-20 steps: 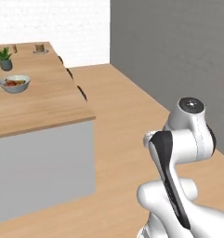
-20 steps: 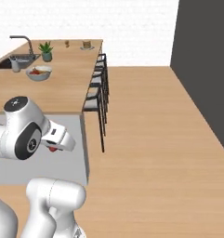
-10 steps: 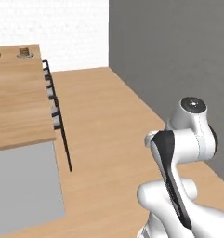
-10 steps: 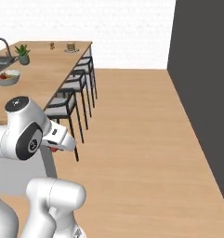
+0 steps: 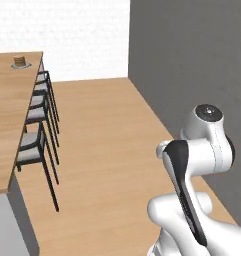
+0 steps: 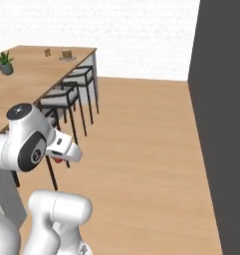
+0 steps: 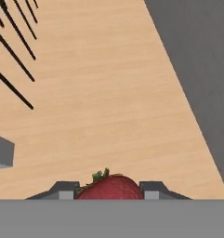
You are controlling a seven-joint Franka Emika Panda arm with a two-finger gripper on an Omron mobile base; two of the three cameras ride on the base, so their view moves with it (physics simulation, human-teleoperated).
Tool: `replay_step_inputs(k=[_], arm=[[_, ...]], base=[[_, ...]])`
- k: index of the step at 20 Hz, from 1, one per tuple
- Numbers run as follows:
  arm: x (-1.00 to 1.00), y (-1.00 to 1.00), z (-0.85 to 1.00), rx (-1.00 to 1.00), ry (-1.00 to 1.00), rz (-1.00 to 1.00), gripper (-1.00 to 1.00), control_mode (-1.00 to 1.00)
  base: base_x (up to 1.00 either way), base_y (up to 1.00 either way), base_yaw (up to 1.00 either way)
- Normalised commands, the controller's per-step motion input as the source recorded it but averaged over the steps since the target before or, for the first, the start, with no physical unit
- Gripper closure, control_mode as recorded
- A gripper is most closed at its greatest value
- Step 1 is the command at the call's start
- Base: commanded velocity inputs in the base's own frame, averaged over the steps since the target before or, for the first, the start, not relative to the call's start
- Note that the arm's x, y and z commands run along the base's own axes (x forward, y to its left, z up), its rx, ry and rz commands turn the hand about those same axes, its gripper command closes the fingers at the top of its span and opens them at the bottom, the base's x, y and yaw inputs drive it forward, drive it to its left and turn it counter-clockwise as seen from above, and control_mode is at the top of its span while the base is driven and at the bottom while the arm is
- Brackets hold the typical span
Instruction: Take the strawberry from the fridge and place it on top of the pancake, located on the dining counter.
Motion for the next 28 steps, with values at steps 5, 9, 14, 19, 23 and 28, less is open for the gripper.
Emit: replay_step_inputs(k=[5,9,14,19,23,28], arm=[[0.00,0.00,0.00,0.00,0.00,0.00,1.00,1.00],[0.00,0.00,0.00,0.00,0.00,0.00,1.00,1.00],[0.00,0.00,0.00,0.00,0.00,0.00,1.00,1.00],[0.00,0.00,0.00,0.00,0.00,0.00,1.00,1.00],[0.00,0.00,0.00,0.00,0.00,0.00,1.00,1.00],[0.00,0.00,0.00,0.00,0.00,0.00,1.00,1.00]], base=[[1.00,-0.55,0.22],[1.00,-0.30,0.06],[1.00,-0.24,0.00],[1.00,-0.02,0.00],[1.00,-0.04,0.01],[1.00,-0.08,0.06]])
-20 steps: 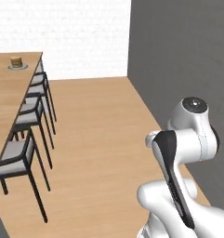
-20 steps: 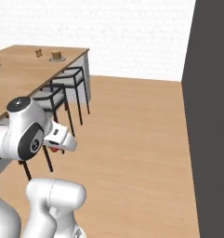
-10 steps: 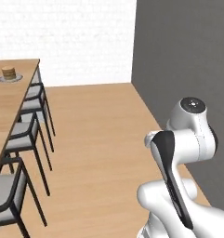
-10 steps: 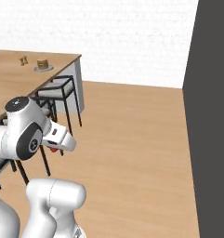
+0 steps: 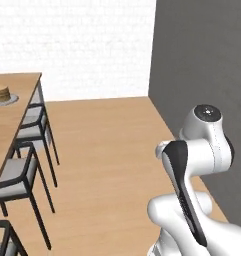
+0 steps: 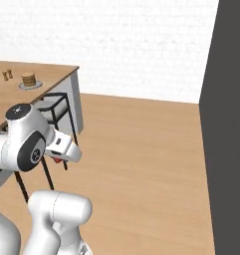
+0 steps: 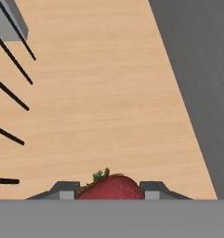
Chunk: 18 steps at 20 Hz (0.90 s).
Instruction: Take the strawberry from the fridge and place it on top of the pancake, located on the dining counter.
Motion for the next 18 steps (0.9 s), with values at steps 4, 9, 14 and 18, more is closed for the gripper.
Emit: replay_step_inputs(k=[4,9,14,18], arm=[[0.00,0.00,0.00,0.00,0.00,0.00,1.00,1.00],[0.00,0.00,0.00,0.00,0.00,0.00,1.00,1.00],[0.00,0.00,0.00,0.00,0.00,0.00,1.00,1.00],[0.00,0.00,0.00,0.00,0.00,0.00,1.00,1.00]], base=[[1.00,-0.27,0.23],[1.00,-0.42,0.31],[1.00,-0.68,0.38],[1.00,-0.57,0.49]])
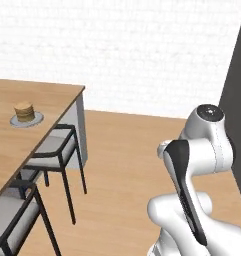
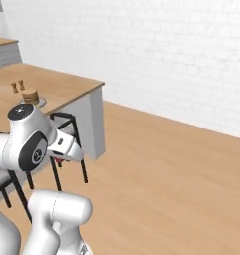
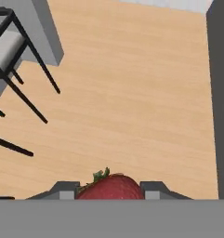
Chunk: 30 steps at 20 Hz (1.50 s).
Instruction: Take the strawberry from the fridge and place it on top of the pancake, located on the dining counter.
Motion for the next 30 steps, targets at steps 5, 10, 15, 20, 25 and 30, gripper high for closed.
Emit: replay_step_inputs(k=[5,10,15,20,25,30], arm=[[0.00,0.00,0.00,0.00,0.00,0.00,1.00,1.00],[0.00,0.00,0.00,0.00,0.00,0.00,1.00,1.00],[0.00,0.00,0.00,0.00,0.00,0.00,1.00,1.00],[0.00,0.00,0.00,0.00,0.00,0.00,1.00,1.00],[0.00,0.00,0.00,0.00,0.00,0.00,1.00,1.00],[0.00,0.00,0.00,0.00,0.00,0.00,1.00,1.00]], base=[[0.94,-0.39,0.56],[0.80,-0.41,0.63],[0.67,-0.58,0.64],[0.34,-0.47,0.59],[0.32,-0.42,0.69],[0.30,-0.37,0.66]])
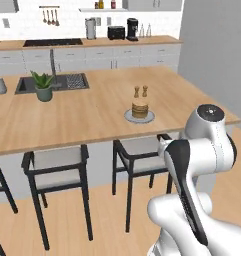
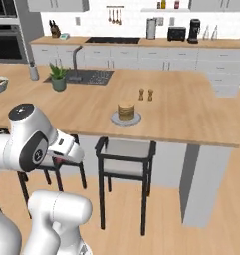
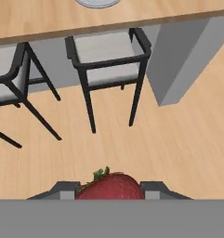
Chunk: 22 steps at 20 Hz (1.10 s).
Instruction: Take the strawberry from the fridge and place it on top of the pancake, located on the dining counter.
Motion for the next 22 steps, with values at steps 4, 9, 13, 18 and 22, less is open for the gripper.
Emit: replay_step_inputs(k=[4,9,13,18,22], arm=[[0.00,0.00,0.00,0.00,0.00,0.00,1.00,1.00],[0.00,0.00,0.00,0.00,0.00,0.00,1.00,1.00],[0.00,0.00,0.00,0.00,0.00,0.00,1.00,1.00],[0.00,0.00,0.00,0.00,0.00,0.00,1.00,1.00],[0.00,0.00,0.00,0.00,0.00,0.00,1.00,1.00]], base=[[0.45,-0.58,0.40],[0.62,-0.45,0.17],[0.38,-0.19,-0.07],[0.50,-0.15,-0.02],[0.49,-0.40,-0.01]])
